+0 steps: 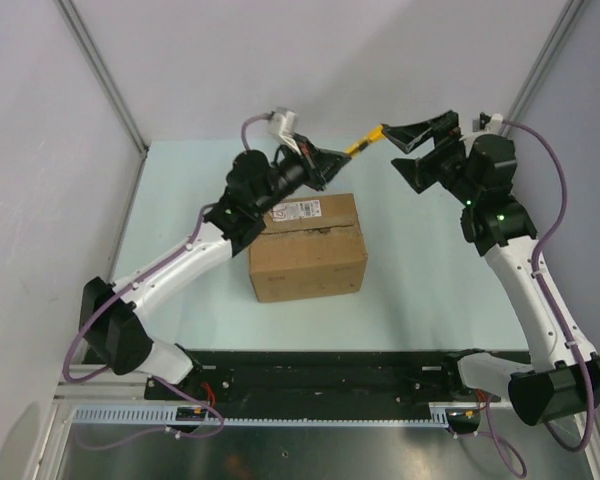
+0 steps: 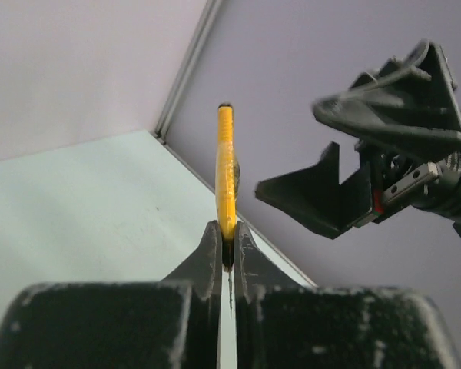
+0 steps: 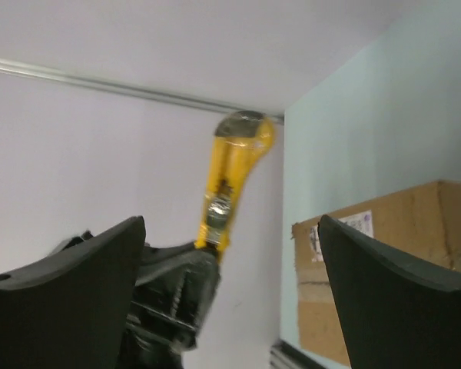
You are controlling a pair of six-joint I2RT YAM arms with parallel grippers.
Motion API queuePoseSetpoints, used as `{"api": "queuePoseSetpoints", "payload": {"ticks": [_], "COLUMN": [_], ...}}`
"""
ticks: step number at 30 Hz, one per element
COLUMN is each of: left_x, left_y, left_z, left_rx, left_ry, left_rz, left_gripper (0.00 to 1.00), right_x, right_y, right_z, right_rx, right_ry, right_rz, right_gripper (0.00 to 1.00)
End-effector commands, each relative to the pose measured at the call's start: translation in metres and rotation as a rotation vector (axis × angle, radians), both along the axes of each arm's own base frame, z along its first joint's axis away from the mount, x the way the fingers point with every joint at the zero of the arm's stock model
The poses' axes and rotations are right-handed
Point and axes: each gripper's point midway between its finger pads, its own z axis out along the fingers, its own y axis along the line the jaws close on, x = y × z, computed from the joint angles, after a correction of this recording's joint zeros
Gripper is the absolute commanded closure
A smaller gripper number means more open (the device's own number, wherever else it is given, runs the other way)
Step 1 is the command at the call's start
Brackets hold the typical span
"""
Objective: Unpack the express box
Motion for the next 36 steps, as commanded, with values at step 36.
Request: {"api": "queuePoseSetpoints", "payload": {"ticks": [36], "left_x": [-0.103], "left_y": [0.063], "left_z": [0.092], "left_rx": [-0.278], "left_ry": [0.198], "left_rz": [-0.455], "left_gripper": [1.0], "right_x": [-0.111], "right_y": [0.075], "right_z": [0.11], "right_rx": [-0.079], "right_ry": [-0.799], "right_rz": [0.671], "right_gripper": [0.34]}}
